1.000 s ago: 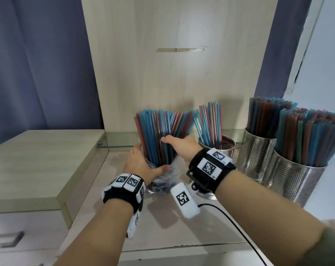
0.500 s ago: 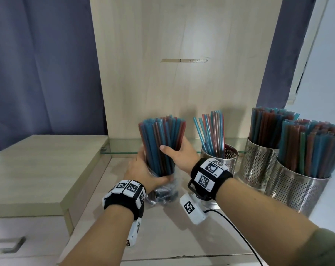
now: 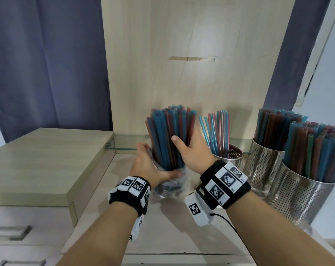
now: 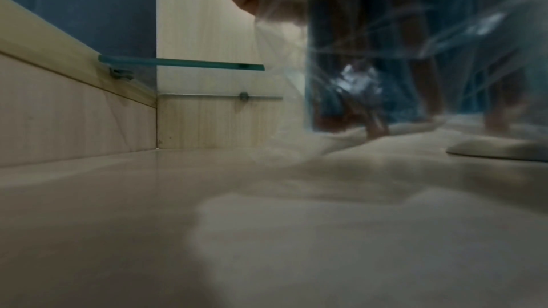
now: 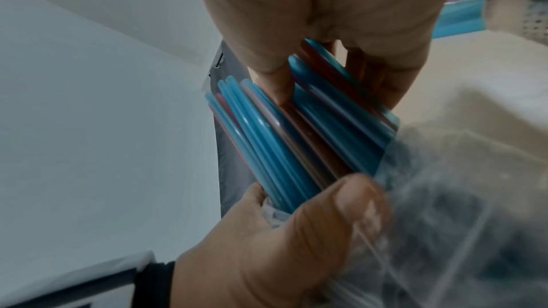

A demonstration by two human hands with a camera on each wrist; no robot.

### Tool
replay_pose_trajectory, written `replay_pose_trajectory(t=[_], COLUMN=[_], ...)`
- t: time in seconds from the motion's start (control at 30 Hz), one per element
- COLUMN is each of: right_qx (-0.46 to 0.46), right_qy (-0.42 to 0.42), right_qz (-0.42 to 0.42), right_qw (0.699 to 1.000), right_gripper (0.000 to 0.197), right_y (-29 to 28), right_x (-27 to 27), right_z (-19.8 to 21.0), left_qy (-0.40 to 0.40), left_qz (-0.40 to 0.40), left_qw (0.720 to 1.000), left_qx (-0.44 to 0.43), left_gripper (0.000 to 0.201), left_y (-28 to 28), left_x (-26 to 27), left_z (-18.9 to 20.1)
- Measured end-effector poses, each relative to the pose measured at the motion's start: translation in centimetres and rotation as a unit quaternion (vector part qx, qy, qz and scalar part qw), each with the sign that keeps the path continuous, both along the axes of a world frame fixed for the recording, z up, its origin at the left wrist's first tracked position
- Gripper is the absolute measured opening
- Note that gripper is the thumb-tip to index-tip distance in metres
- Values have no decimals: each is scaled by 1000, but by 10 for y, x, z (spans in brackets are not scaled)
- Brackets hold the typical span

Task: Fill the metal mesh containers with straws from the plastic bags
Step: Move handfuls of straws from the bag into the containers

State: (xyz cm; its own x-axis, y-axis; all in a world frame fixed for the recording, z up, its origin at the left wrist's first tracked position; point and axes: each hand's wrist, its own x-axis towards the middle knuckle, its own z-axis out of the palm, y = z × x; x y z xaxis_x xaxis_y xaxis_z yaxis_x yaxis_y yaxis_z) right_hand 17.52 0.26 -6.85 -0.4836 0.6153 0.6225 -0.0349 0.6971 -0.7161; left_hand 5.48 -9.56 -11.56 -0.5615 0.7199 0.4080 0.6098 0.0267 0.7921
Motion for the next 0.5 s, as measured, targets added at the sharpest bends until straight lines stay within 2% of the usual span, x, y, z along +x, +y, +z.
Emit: replay_pose_trajectory(t=[0.13, 0.23, 0.5], right_qx=[-25, -30, -73], right_qy=[-9, -12, -57], right_qz=[-32, -70, -75], right_qw=[999, 997, 993], right_gripper=[46, 42, 10], right_y=[5, 6, 9], right_x=[0, 2, 0], right_z=[-1, -1, 8], left_qy=[10, 20, 28], left_qz=[0, -6, -2], left_qw=[1000, 999, 997], left_qx=[-19, -35, -66], left_gripper=[105, 114, 120], left_y=[0, -1, 0], left_x=[0, -1, -1], left_z=[0, 0, -1])
